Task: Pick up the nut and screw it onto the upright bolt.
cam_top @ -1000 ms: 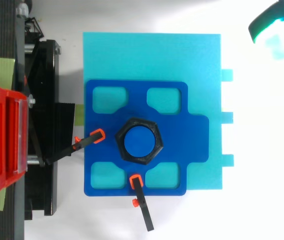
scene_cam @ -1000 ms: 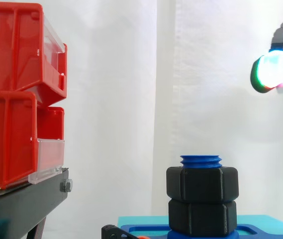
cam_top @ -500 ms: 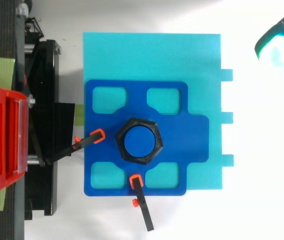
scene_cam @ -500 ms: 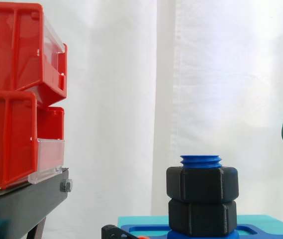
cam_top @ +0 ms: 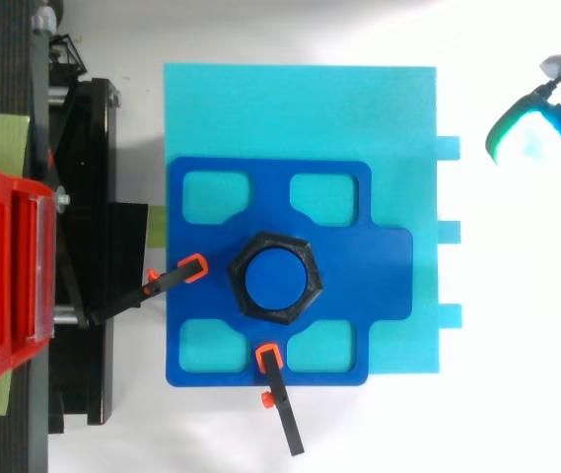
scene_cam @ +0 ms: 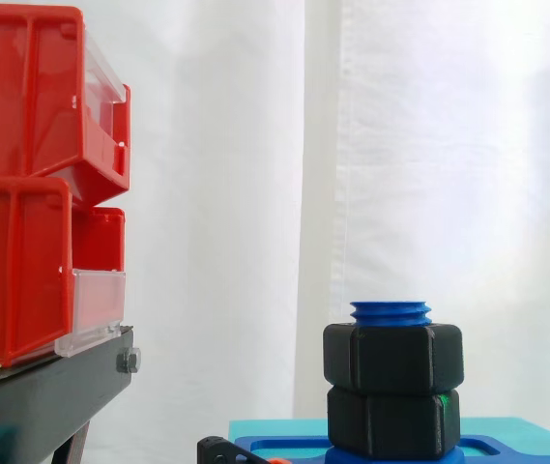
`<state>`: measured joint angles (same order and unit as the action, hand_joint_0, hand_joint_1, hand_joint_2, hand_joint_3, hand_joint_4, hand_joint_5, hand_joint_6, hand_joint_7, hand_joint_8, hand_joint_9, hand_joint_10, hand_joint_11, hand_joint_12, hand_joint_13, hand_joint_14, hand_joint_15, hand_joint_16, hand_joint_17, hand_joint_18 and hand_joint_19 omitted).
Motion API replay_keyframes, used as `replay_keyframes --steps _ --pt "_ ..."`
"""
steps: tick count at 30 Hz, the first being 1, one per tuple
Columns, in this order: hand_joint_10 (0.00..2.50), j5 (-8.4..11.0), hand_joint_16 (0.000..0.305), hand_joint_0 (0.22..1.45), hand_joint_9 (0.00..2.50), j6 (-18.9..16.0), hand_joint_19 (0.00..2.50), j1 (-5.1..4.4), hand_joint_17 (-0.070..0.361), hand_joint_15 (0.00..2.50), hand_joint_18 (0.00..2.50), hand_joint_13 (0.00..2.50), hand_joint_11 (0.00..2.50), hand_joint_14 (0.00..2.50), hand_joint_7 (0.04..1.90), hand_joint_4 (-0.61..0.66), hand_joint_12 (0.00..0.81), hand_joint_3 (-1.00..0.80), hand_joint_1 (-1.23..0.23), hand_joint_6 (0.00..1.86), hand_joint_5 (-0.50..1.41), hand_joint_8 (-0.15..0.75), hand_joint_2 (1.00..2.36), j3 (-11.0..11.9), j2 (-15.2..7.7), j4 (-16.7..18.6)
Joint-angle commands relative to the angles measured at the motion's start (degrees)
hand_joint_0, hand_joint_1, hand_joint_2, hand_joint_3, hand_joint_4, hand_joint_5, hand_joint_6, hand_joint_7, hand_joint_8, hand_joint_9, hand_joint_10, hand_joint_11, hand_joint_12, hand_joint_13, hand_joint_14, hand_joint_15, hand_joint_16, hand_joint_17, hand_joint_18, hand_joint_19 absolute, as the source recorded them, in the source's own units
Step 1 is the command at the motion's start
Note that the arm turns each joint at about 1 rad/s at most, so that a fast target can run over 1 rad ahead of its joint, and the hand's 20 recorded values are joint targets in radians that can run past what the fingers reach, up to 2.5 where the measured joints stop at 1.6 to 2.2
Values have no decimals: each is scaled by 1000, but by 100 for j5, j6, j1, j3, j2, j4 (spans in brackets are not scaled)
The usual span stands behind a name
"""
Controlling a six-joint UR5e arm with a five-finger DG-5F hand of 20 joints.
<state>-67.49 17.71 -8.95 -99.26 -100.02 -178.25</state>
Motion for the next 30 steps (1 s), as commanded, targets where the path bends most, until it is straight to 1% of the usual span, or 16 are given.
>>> replay_keyframes --steps 1,4,14,16,20,30 --pt "0 -18 36 590 330 14 0 -10 81 0 0 0 0 0 665 156 317 -497 -570 501 -239 258 1000 -15 0 54" --pt "0 -27 37 571 259 75 0 -10 82 0 0 0 0 0 655 142 316 -500 -570 501 -243 244 1000 -15 0 63" --pt "0 -27 39 543 229 84 0 -1 88 0 0 0 0 0 644 126 321 -500 -569 501 -239 231 1000 -15 0 80" --pt "0 -27 41 526 199 75 0 -10 92 0 0 0 0 0 636 102 328 -500 -533 501 -239 227 1000 -15 0 80" --pt "0 -36 42 524 188 75 0 -10 94 0 0 0 0 0 637 91 329 -500 -519 501 -240 225 1000 -15 0 89" --pt "0 -18 43 517 176 84 0 -1 96 0 0 0 0 0 651 102 332 -500 -532 501 -243 226 1000 -15 0 115"
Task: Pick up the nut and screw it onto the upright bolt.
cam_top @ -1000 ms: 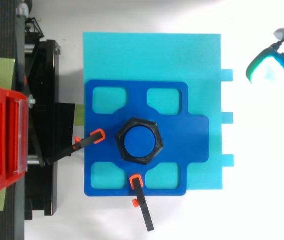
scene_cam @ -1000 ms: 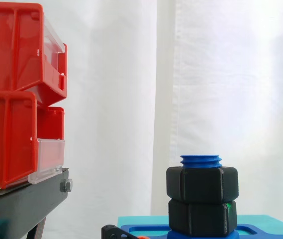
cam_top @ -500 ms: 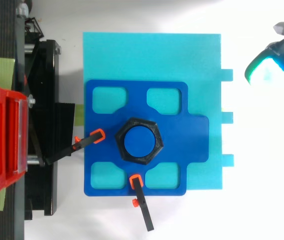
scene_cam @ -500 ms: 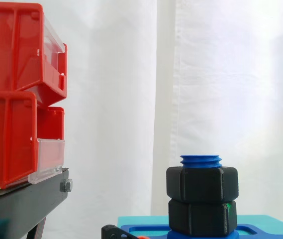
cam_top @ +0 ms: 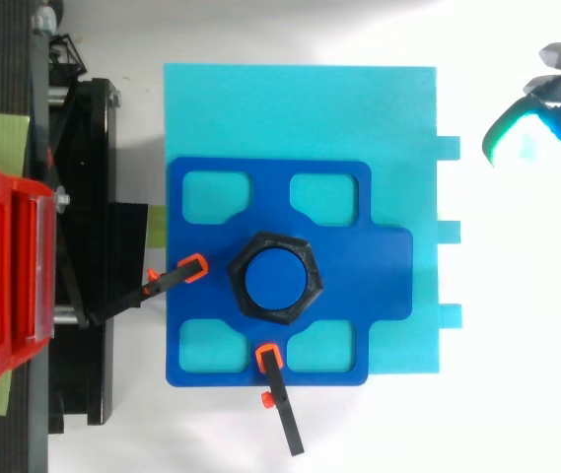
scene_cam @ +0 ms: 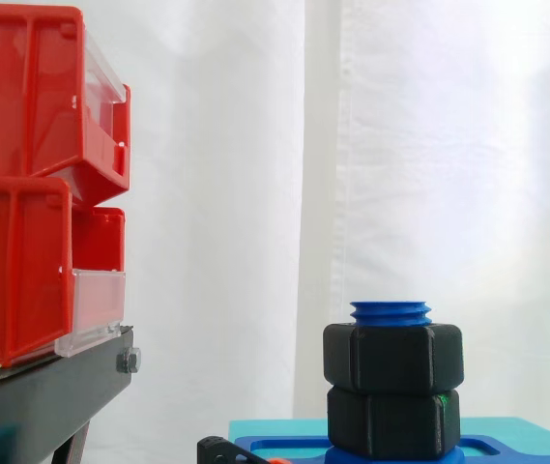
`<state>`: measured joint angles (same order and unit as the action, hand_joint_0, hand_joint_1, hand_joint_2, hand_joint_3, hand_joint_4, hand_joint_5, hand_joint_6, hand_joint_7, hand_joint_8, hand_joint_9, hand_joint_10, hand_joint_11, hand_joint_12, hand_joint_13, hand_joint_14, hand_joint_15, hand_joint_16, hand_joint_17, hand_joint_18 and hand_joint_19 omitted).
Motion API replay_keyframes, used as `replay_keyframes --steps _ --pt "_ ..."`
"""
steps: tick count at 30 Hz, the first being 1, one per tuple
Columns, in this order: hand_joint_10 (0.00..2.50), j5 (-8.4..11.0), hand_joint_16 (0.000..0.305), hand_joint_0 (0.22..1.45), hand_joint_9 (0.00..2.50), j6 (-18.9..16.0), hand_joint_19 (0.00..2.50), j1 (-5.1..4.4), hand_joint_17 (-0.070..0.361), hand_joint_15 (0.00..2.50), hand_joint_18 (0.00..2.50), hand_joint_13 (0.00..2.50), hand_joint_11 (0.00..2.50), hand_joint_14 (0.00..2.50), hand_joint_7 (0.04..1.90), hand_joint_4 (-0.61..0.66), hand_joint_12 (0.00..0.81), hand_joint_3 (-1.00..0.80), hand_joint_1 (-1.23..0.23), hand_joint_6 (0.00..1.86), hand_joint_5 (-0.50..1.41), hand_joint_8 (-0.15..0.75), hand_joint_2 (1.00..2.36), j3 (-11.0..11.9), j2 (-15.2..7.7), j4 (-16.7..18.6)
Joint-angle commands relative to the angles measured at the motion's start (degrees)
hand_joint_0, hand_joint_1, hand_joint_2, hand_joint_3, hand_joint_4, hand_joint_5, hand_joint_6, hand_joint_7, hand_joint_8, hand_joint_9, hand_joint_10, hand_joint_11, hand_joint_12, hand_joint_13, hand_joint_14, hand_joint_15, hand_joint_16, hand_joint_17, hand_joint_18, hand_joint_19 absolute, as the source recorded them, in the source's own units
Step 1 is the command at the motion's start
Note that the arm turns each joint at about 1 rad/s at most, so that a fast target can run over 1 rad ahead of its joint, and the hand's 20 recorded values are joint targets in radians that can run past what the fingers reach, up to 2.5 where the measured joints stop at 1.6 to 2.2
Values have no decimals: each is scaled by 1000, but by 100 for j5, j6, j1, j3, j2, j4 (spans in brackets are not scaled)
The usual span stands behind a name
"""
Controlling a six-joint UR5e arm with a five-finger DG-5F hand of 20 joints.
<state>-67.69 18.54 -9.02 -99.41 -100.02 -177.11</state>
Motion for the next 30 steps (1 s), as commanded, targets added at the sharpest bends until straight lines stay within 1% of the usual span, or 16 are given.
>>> replay_keyframes --steps 1,5,7,10,16,18,19,20,22,26,28,29,30 --pt "0 1 43 516 174 0 0 5 96 0 0 0 0 0 649 103 333 -500 -533 501 -244 227 1000 1 0 1" --pt "0 1 43 517 167 0 0 5 97 0 0 0 0 0 650 88 333 -500 -535 501 -246 226 1000 1 0 1" --pt "0 1 44 524 157 0 0 5 98 0 0 0 0 0 644 20 331 -500 -536 501 -246 213 1000 1 0 1" --pt "0 1 44 525 139 0 0 -4 99 0 0 0 0 0 641 -23 326 -500 -534 501 -243 195 1000 1 0 1" --pt "0 1 44 515 155 0 0 -4 98 0 0 0 0 0 682 -27 324 -500 -522 502 -231 194 1000 1 0 1" --pt "0 1 44 515 144 0 0 5 99 0 0 0 0 0 657 -28 323 -500 -520 501 -232 189 1000 1 0 1" --pt "0 1 43 515 186 0 0 -4 98 0 0 0 0 0 616 -22 321 -500 -521 501 -229 184 1000 1 0 1" --pt "0 1 44 515 185 0 0 5 98 0 0 0 0 0 620 -18 321 -500 -521 501 -228 184 1000 1 0 1" --pt "0 1 43 517 101 0 0 -4 98 0 0 0 0 0 667 -19 319 -500 -535 502 -238 178 1000 1 0 1" --pt "0 1 44 516 153 0 0 -4 99 0 0 0 0 0 642 -3 320 -500 -529 501 -228 179 1000 1 0 1" --pt "0 1 44 518 76 0 0 5 99 0 0 0 0 0 692 -7 319 -500 -532 502 -233 173 1000 1 0 1" --pt "0 1 44 517 78 0 0 5 98 0 0 0 0 0 683 -6 317 -500 -531 502 -232 173 1000 1 0 1" --pt "0 1 44 517 144 0 0 5 99 0 0 0 0 0 641 -5 317 -500 -526 501 -231 175 1000 1 0 1"
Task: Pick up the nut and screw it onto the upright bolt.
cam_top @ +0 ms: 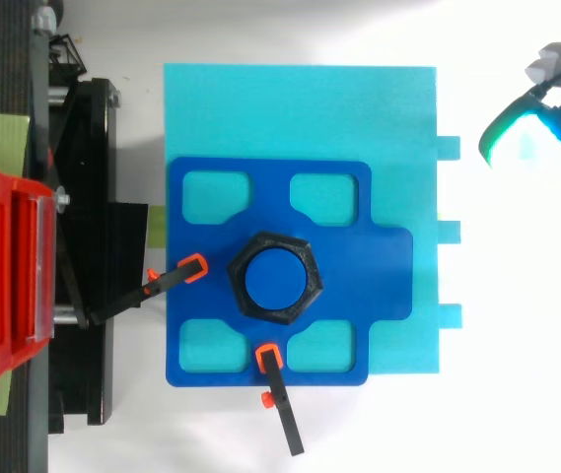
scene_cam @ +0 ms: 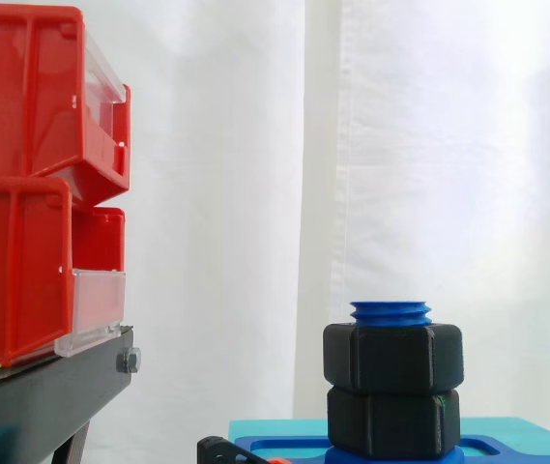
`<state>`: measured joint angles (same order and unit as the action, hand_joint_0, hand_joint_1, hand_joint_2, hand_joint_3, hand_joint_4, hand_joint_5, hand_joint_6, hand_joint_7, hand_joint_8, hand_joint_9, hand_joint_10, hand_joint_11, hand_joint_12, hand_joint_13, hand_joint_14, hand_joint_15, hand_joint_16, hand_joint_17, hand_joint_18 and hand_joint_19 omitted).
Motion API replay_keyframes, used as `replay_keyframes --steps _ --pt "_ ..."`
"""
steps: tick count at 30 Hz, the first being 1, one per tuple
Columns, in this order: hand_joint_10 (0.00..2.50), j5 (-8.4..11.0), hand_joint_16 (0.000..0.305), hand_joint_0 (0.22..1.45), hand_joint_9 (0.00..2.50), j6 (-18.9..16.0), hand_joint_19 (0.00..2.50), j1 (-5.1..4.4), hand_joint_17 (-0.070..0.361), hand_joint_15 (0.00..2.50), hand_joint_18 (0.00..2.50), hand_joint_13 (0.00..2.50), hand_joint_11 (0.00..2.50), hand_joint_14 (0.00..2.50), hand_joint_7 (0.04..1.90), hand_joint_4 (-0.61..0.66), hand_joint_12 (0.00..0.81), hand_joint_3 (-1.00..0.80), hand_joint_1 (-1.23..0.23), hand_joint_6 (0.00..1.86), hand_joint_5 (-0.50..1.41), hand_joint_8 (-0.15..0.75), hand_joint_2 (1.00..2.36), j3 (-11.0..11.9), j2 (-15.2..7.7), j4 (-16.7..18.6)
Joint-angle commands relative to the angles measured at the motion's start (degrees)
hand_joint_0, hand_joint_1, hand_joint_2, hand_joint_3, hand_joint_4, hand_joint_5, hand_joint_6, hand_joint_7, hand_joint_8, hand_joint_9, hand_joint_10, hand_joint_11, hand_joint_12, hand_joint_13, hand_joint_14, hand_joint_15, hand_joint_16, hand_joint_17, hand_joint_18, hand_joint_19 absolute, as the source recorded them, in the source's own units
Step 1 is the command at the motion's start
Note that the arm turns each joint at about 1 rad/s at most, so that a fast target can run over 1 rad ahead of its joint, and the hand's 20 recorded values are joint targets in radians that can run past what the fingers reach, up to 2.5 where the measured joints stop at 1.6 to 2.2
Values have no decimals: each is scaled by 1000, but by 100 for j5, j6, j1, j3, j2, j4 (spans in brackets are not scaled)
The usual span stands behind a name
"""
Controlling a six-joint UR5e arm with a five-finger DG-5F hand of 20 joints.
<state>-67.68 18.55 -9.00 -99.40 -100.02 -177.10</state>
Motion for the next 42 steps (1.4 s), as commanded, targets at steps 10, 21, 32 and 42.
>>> replay_keyframes --steps 10,21,32,42 --pt "0 0 44 517 99 0 0 4 98 0 0 0 0 0 657 0 317 -500 -529 501 -234 171 1000 0 0 0" --pt "0 0 46 502 95 0 0 4 103 0 0 0 0 0 695 11 321 -500 -555 502 -235 171 1000 0 0 0" --pt "0 0 48 495 113 0 0 4 107 0 0 0 0 0 702 106 326 -500 -586 502 -233 178 1000 0 0 0" --pt "0 0 47 491 66 0 0 4 106 0 0 0 0 0 694 85 328 -500 -594 502 -225 175 1000 0 0 0"
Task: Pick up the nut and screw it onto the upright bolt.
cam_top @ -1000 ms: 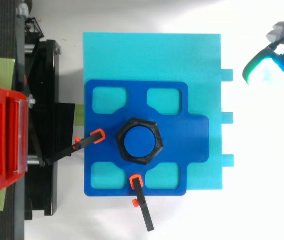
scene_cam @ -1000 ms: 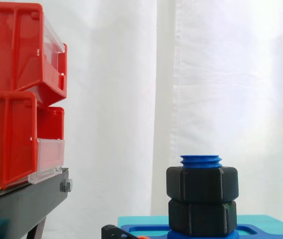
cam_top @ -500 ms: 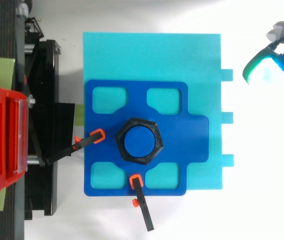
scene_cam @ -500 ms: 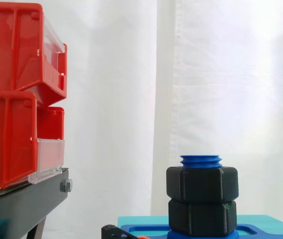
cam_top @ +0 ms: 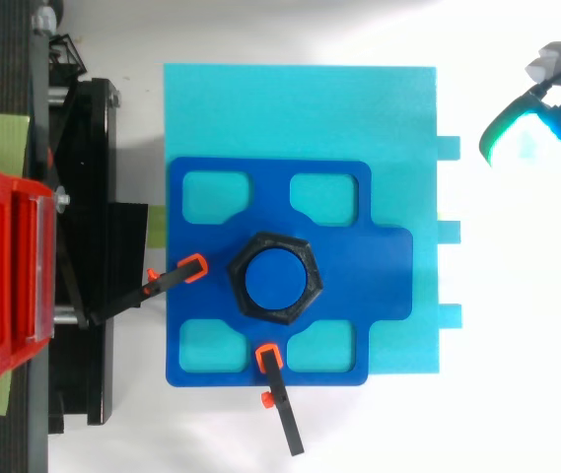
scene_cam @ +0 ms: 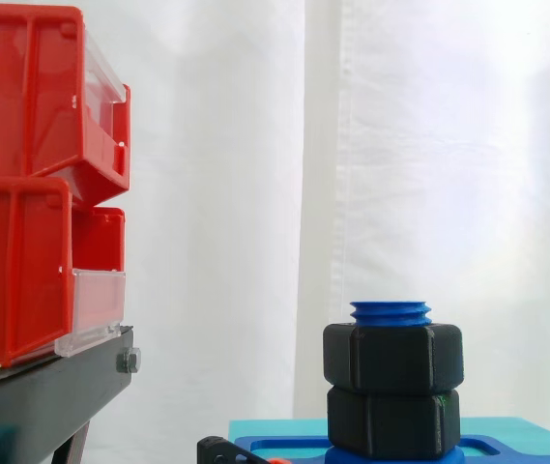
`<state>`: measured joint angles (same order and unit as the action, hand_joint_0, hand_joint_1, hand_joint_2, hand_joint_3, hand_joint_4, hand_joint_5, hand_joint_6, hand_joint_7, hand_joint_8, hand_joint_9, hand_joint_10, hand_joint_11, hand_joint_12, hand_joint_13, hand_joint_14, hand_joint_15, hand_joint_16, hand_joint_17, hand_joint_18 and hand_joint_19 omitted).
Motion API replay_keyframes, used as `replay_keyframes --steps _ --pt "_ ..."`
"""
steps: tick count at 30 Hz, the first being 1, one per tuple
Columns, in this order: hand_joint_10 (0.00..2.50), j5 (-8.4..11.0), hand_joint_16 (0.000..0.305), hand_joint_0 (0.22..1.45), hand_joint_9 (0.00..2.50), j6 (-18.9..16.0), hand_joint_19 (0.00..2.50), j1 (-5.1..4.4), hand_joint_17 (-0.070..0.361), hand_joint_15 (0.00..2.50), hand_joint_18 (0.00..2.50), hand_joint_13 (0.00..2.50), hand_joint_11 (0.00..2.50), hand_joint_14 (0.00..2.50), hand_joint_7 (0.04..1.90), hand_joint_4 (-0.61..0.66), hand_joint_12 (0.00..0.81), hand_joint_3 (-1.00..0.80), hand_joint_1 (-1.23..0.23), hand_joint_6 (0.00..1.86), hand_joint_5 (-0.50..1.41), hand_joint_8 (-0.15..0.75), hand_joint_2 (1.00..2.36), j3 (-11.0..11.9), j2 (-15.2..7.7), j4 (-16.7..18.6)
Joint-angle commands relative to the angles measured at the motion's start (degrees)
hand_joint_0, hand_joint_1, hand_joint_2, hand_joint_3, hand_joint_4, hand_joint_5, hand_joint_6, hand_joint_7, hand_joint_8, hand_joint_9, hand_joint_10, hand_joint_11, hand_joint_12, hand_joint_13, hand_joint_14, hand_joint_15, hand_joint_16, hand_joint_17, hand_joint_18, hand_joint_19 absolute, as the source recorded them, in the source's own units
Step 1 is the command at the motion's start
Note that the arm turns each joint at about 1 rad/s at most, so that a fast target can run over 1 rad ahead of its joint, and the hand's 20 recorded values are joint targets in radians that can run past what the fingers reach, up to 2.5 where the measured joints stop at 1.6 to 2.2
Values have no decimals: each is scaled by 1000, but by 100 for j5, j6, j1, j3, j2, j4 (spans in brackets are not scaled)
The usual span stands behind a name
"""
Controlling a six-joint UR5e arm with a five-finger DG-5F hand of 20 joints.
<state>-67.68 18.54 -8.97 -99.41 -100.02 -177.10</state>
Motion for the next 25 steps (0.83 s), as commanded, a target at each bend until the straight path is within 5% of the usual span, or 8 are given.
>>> replay_keyframes --steps 1,25 --pt "0 0 47 493 11 0 0 0 106 0 0 0 0 0 728 50 326 -500 -575 502 -244 167 1000 0 0 0" --pt "0 0 46 498 16 0 0 0 105 0 0 0 0 0 681 52 326 -500 -558 501 -246 165 1000 0 0 0"
